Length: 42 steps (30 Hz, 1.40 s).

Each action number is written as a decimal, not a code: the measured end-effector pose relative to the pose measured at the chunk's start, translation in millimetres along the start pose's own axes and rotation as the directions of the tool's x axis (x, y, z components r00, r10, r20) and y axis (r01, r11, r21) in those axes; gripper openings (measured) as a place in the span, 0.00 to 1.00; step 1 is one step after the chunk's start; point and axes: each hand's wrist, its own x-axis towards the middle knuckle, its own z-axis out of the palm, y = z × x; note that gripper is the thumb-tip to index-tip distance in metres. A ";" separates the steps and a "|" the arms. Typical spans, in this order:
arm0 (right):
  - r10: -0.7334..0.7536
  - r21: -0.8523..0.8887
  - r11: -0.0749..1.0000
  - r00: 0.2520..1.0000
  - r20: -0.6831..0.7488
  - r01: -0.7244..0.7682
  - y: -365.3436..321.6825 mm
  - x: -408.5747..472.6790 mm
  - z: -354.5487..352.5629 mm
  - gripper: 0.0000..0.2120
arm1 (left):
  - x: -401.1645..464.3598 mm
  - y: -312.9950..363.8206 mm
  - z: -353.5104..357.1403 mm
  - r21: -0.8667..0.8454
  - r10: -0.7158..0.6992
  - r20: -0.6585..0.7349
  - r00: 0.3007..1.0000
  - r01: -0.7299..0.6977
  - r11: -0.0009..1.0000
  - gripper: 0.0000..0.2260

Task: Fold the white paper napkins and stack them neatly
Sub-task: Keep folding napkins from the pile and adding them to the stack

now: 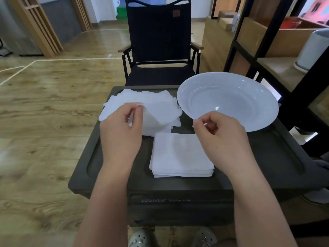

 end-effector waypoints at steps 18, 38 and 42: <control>0.181 0.389 0.879 0.947 0.264 -0.276 -7.1 0.0 2.0 0.19 | -6.5 23.8 -14.3 -0.152 -0.436 0.496 0.751 0.570 0.808 0.16; -0.036 0.508 0.854 0.962 0.269 -0.110 -10.2 -2.3 -14.6 0.28 | -8.2 33.6 -17.1 -0.247 -0.324 0.405 0.855 0.444 0.861 0.18; -0.099 0.541 0.839 0.959 0.266 -0.063 -15.1 -4.5 -18.7 0.28 | -7.1 37.0 -22.0 -0.316 -0.214 0.401 0.891 0.354 0.880 0.16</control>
